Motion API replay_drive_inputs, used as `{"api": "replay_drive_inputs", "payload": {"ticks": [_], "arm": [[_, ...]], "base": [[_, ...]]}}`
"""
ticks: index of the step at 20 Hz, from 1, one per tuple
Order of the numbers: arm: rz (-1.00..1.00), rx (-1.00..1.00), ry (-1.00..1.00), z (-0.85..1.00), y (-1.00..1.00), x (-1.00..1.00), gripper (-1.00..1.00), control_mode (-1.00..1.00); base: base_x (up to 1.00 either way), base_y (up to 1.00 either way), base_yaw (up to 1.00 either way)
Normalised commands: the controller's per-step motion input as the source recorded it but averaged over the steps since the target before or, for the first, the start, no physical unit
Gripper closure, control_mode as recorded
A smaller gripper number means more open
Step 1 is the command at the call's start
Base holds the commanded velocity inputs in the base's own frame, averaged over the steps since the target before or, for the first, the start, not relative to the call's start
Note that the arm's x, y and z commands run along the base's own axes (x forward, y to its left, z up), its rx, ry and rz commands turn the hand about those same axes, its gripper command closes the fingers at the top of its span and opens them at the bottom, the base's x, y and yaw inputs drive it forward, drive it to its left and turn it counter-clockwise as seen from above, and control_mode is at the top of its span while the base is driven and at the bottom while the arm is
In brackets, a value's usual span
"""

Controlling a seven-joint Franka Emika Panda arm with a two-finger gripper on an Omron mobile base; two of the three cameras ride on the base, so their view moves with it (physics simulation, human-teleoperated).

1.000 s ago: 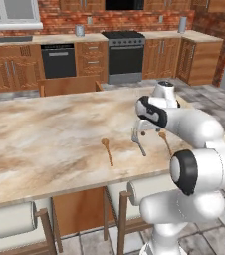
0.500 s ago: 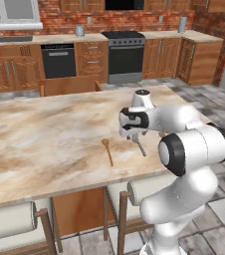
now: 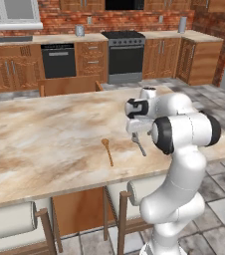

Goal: Pick up the metallic utensils from the counter and place them in the open drawer. Make sure not to pick up any wooden utensils.

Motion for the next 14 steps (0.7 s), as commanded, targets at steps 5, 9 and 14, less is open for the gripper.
{"api": "replay_drive_inputs", "payload": {"ticks": [5,9,14], "arm": [[0.0,0.0,0.0,-0.36,0.04,-0.06,-1.0,-1.0],[0.0,0.0,0.0,-0.27,0.04,0.0,-1.0,-1.0],[0.0,0.0,0.0,-0.4,0.0,0.0,-1.0,-1.0]], "base": [[0.0,0.0,0.0],[0.0,0.0,0.0],[0.0,0.0,0.0]]}}
